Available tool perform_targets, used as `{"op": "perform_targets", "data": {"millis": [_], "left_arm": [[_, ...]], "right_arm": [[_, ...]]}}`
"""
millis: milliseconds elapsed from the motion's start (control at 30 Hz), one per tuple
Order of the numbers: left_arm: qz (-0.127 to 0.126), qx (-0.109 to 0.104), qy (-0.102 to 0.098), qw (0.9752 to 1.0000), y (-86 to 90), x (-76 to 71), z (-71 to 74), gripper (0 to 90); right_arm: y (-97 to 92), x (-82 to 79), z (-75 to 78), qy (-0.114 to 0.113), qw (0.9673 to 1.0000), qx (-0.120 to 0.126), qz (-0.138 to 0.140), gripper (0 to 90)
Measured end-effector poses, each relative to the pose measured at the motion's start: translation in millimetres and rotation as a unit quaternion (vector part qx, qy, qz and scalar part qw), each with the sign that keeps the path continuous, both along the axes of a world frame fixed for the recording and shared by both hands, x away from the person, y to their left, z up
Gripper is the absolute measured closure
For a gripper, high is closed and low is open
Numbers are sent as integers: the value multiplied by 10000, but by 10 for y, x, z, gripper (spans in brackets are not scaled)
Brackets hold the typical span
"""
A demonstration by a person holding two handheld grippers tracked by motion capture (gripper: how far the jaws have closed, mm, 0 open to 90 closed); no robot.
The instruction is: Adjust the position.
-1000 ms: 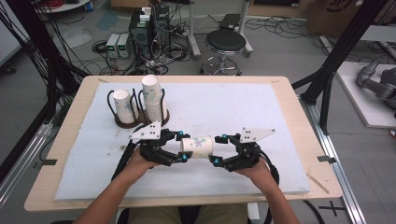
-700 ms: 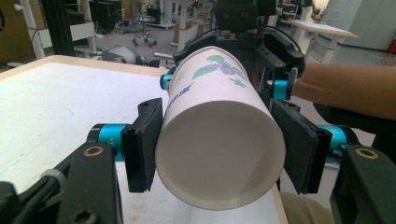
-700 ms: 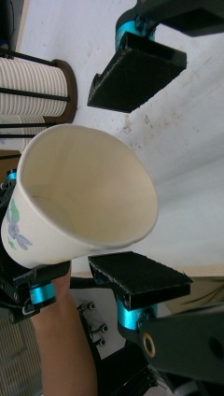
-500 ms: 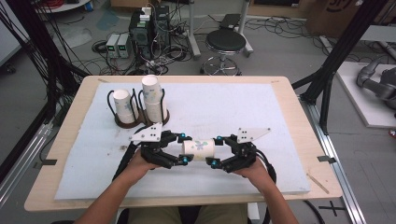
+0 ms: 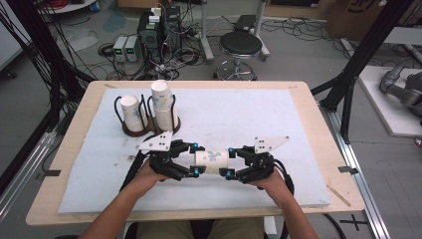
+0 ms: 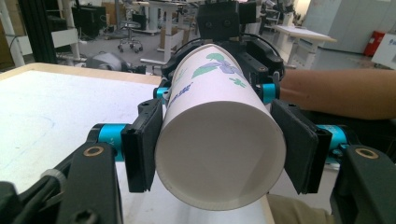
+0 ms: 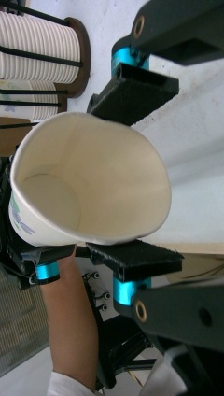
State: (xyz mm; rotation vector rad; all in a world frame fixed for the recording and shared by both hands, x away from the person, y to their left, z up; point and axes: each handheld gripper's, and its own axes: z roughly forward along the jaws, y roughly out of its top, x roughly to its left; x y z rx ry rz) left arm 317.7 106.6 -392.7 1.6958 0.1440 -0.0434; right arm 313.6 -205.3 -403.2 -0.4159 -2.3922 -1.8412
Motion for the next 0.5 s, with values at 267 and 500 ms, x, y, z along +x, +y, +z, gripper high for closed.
{"op": "perform_targets", "data": {"millis": [267,500], "left_arm": [[48,64,78,9999,-15,-12,-3,367],[583,260,241,9977,-11,-4,6,166]], "right_arm": [[-32,-4,38,-58,10000,-39,-5,404],[-50,1,45,-56,9999,-126,-75,412]]}}
